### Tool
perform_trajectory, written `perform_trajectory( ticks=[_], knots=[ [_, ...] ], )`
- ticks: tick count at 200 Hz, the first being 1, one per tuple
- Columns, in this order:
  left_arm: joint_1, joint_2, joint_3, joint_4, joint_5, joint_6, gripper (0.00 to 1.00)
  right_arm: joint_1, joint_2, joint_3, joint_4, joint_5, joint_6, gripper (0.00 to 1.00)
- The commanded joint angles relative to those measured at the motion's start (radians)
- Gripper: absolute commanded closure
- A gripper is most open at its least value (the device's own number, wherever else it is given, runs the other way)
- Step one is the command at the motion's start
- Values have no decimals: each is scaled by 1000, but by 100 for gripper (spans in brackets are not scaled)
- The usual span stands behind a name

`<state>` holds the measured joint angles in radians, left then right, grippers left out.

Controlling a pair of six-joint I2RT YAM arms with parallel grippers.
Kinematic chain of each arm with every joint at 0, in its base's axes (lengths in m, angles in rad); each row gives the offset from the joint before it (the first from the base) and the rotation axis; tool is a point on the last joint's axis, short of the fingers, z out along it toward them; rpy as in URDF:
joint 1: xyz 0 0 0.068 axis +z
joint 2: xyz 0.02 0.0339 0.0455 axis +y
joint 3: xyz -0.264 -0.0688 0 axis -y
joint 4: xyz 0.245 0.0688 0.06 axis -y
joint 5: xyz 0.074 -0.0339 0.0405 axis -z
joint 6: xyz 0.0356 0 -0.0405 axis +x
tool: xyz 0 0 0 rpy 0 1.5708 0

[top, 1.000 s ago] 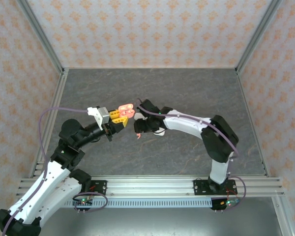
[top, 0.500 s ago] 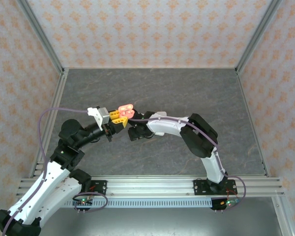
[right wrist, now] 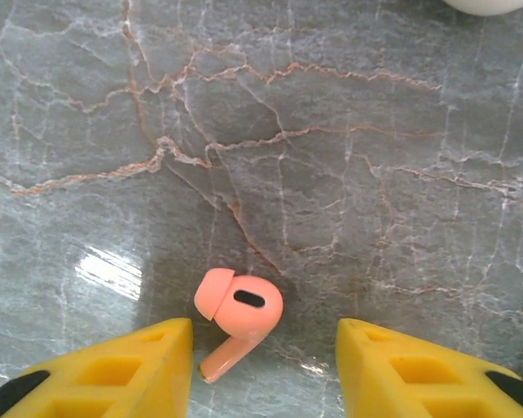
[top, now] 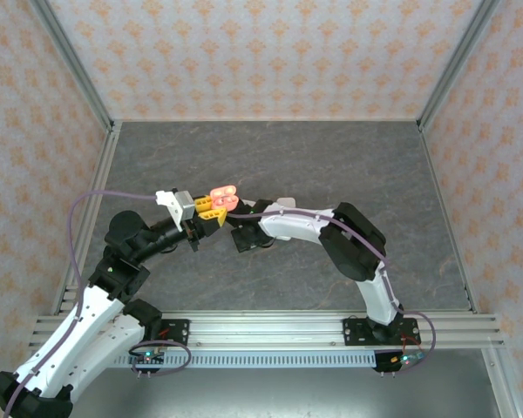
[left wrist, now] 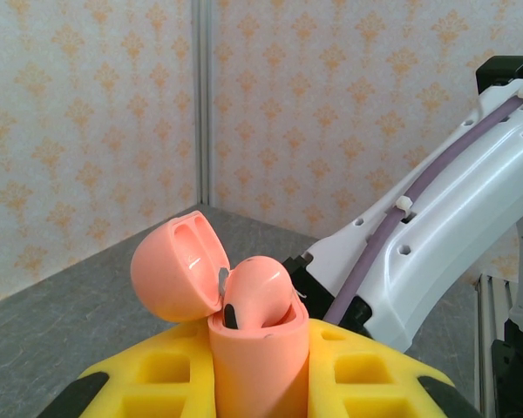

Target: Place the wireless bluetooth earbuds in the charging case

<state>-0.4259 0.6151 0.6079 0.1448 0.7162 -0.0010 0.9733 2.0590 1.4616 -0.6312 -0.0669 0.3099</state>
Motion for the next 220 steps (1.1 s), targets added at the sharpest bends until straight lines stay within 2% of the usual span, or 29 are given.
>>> perform_trajectory(
  ticks=[1, 18, 76, 107, 124, 161, 220],
  knots=[
    [-11, -8, 39, 1, -17, 13, 100, 5, -32, -35, -64, 43, -2, 58],
    [-11, -7, 39, 1, -17, 13, 100, 5, -42, -36, -68, 43, -3, 62],
    [-10, -8, 36, -9, -25, 16, 100, 5, -67, -2, -100, 43, -20, 62],
    [-11, -13, 36, -5, -17, 14, 100, 5, -71, 16, -47, -1, -17, 57],
    [-11, -20, 35, -6, -17, 15, 100, 4, -50, 46, -49, 22, -19, 53],
    [-11, -26, 31, -15, -18, 15, 100, -3, 7, 111, -57, 48, -26, 53],
    [-11, -32, 29, -20, -22, 14, 100, -6, 78, 164, -80, 40, -38, 57]
  ],
)
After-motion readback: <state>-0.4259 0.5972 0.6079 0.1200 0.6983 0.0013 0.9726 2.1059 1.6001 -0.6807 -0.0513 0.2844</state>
